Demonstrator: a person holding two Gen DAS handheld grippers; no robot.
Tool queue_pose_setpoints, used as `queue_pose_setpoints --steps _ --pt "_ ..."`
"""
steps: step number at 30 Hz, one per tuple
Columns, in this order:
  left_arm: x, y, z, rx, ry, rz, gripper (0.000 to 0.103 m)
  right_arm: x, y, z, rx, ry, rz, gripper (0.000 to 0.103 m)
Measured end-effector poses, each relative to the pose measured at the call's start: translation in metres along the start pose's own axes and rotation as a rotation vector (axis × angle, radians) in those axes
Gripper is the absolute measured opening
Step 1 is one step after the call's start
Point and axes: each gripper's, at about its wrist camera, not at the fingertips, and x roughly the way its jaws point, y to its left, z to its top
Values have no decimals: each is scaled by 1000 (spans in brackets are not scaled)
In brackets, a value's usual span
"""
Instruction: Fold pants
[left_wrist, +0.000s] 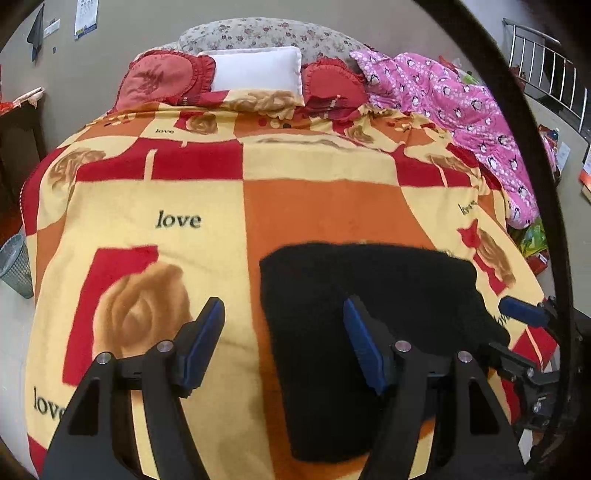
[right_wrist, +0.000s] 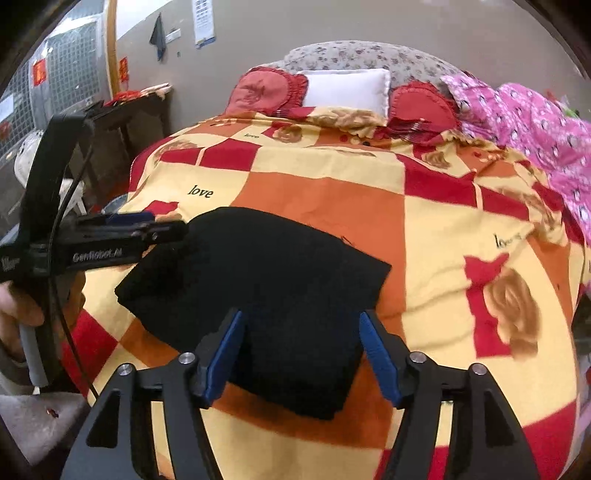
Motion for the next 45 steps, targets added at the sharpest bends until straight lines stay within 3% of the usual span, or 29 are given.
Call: queue_pose_setpoints --steps 5,7,9,21,34,45 --pt "7 -5 -13 -2 24 -8 67 12 -4 -15 19 38 18 72" --pt "9 -5 -16 -23 29 -14 73 24 -5 -20 34 62 21 76" --pt "11 -3 -17 -47 32 -23 77 26 -9 -23 62 53 37 77" --pt "1 -4 -13 -35 25 -23 77 -1 -33 -10 166 0 132 82" --pt "11 1 -10 -70 69 -55 77 25 -49 -10 245 42 184 86" --pt "25 -1 -10 -90 90 -101 85 60 -55 -10 293 66 262 89"
